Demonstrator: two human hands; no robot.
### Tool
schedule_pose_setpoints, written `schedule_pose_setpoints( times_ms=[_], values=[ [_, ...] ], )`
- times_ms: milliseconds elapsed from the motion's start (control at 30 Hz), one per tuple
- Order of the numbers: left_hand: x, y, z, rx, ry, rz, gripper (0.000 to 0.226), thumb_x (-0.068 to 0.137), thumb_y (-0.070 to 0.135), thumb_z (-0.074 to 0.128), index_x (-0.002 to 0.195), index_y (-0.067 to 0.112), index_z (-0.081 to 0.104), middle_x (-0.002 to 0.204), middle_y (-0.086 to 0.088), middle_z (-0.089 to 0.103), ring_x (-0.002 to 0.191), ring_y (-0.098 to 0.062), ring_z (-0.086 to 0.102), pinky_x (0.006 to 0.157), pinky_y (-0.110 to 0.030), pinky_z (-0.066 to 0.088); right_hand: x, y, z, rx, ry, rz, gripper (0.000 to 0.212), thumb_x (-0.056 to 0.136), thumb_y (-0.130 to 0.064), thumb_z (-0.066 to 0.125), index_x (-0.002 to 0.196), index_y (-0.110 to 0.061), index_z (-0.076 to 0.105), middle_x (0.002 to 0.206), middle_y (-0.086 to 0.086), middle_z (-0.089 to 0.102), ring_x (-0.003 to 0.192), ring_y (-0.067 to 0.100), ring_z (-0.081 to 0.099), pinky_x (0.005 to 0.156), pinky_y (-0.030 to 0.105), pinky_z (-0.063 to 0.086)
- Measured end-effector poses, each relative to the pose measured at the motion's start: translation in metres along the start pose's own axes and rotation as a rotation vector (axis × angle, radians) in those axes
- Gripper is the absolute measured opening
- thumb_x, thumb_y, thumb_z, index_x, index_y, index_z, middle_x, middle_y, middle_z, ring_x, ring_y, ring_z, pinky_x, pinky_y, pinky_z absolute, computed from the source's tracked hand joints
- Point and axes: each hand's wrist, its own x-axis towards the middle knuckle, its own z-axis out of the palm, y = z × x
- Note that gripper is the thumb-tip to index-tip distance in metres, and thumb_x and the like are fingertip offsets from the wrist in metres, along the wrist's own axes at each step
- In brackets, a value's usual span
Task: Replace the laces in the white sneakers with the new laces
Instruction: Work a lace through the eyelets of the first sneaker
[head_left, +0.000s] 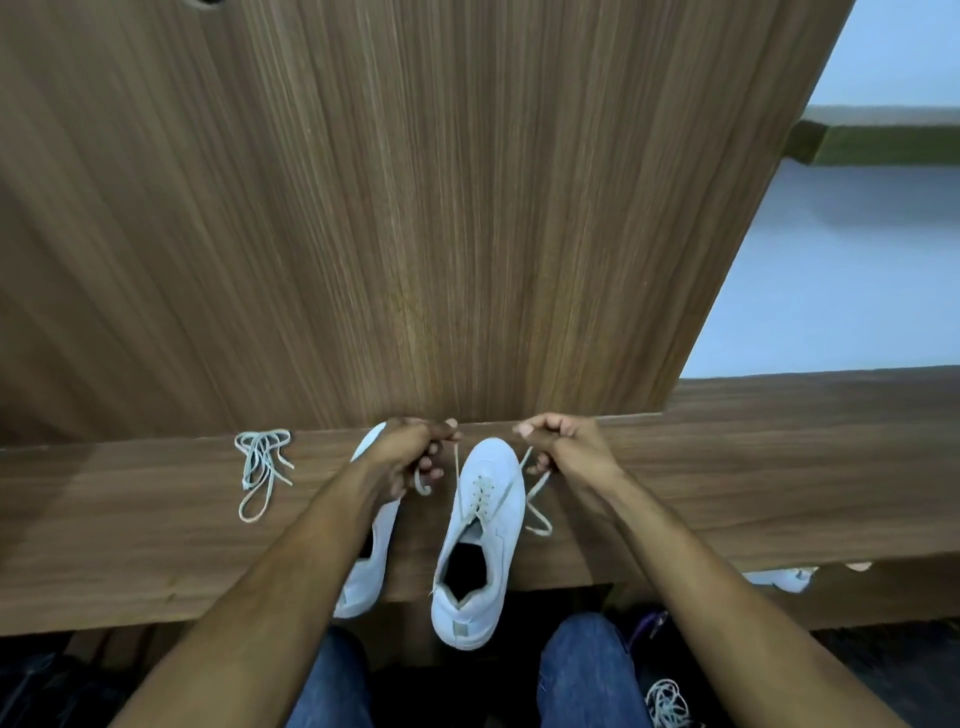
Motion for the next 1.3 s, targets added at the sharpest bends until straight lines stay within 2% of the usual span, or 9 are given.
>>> schedule_pose_setpoints(
  times_ms=[200, 300, 433, 633, 733, 900, 1000, 1067, 1300],
  values=[
    [-0.038, 0.016, 0.036, 0.142, -0.208, 0.011, 0.025, 0.092, 0.033, 0.055, 0.078, 0.017, 0.067, 0.051, 0.003, 0.050, 0.039, -0.007, 0.025, 0.039, -0.016, 0.029, -0.004, -0.040, 0.029, 0.130, -0.154, -0.124, 0.015, 0.095, -0.009, 0.057, 0.088, -0.009, 0.070, 0.050, 0.000, 0.046, 0.046, 0.011, 0.040, 0.045, 0.026, 0.039],
    [-0.048, 0.023, 0.041, 0.149, -0.254, 0.000, 0.034, 0.094, 0.039, 0.050, 0.074, 0.015, 0.063, 0.050, 0.001, 0.053, 0.039, -0.010, 0.029, 0.042, -0.018, 0.032, 0.000, -0.045, 0.030, 0.148, -0.067, -0.119, 0.018, 0.096, -0.011, 0.055, 0.087, -0.010, 0.070, 0.051, 0.000, 0.045, 0.041, 0.011, 0.037, 0.040, 0.022, 0.035],
    [-0.054, 0.041, 0.035, 0.079, -0.138, 0.108, 0.045, 0.096, 0.039, 0.052, 0.062, 0.010, 0.057, 0.047, -0.002, 0.046, 0.038, -0.013, 0.037, 0.043, -0.021, 0.040, 0.006, -0.024, 0.030, 0.012, 0.051, 0.108, 0.033, 0.096, -0.035, 0.054, 0.086, -0.007, 0.068, 0.048, 0.002, 0.043, 0.036, 0.010, 0.034, 0.037, 0.019, 0.033],
    [-0.071, 0.069, 0.034, 0.291, -0.207, 0.293, 0.041, 0.094, 0.037, 0.057, 0.062, 0.010, 0.056, 0.052, -0.007, 0.053, 0.041, -0.014, 0.048, 0.040, -0.019, 0.039, -0.004, 0.013, 0.037, -0.262, -0.252, 0.476, 0.048, 0.087, -0.054, 0.043, 0.083, -0.012, 0.064, 0.062, 0.004, 0.058, 0.055, 0.017, 0.049, 0.058, 0.034, 0.051],
    [-0.075, 0.075, 0.038, 0.298, -0.220, 0.326, 0.039, 0.090, 0.033, 0.064, 0.061, 0.007, 0.060, 0.054, -0.007, 0.054, 0.043, -0.014, 0.050, 0.047, -0.025, 0.044, -0.003, 0.004, 0.036, -0.365, -0.385, 0.586, 0.052, 0.092, -0.049, 0.036, 0.080, -0.008, 0.065, 0.050, 0.002, 0.048, 0.045, 0.013, 0.035, 0.066, 0.036, 0.057],
    [-0.073, 0.080, 0.038, 0.313, -0.217, 0.394, 0.037, 0.090, 0.029, 0.065, 0.061, 0.006, 0.061, 0.052, -0.003, 0.056, 0.043, -0.008, 0.050, 0.045, -0.016, 0.044, 0.001, -0.026, 0.023, -0.219, -0.407, 0.539, 0.040, 0.095, -0.037, 0.041, 0.073, -0.014, 0.065, 0.046, -0.006, 0.028, 0.033, 0.006, 0.018, 0.060, 0.026, 0.052],
    [-0.072, 0.080, 0.038, 0.346, -0.237, 0.412, 0.037, 0.090, 0.029, 0.064, 0.061, 0.007, 0.063, 0.053, -0.003, 0.056, 0.045, -0.009, 0.050, 0.047, -0.017, 0.045, 0.008, -0.037, 0.019, -0.172, -0.371, 0.490, 0.037, 0.094, -0.027, 0.038, 0.064, -0.018, 0.058, 0.045, -0.008, 0.031, 0.030, 0.005, 0.017, 0.051, 0.022, 0.046],
    [-0.073, 0.080, 0.039, 0.384, -0.258, 0.423, 0.036, 0.090, 0.030, 0.064, 0.062, 0.008, 0.063, 0.053, -0.003, 0.056, 0.045, -0.009, 0.048, 0.046, -0.017, 0.043, 0.010, -0.042, 0.018, -0.212, -0.358, 0.469, 0.033, 0.094, -0.028, 0.035, 0.073, -0.017, 0.058, 0.048, -0.007, 0.037, 0.032, 0.004, 0.019, 0.050, 0.023, 0.047],
    [-0.078, 0.081, 0.041, 0.448, -0.291, 0.446, 0.036, 0.091, 0.035, 0.063, 0.074, 0.004, 0.070, 0.052, 0.000, 0.053, 0.041, -0.009, 0.039, 0.041, -0.018, 0.033, 0.002, -0.046, 0.016, -0.353, -0.510, 0.509, 0.065, 0.100, -0.041, 0.019, 0.075, -0.011, 0.071, 0.047, -0.006, 0.034, 0.032, 0.004, 0.019, 0.061, 0.028, 0.053]
  ],
)
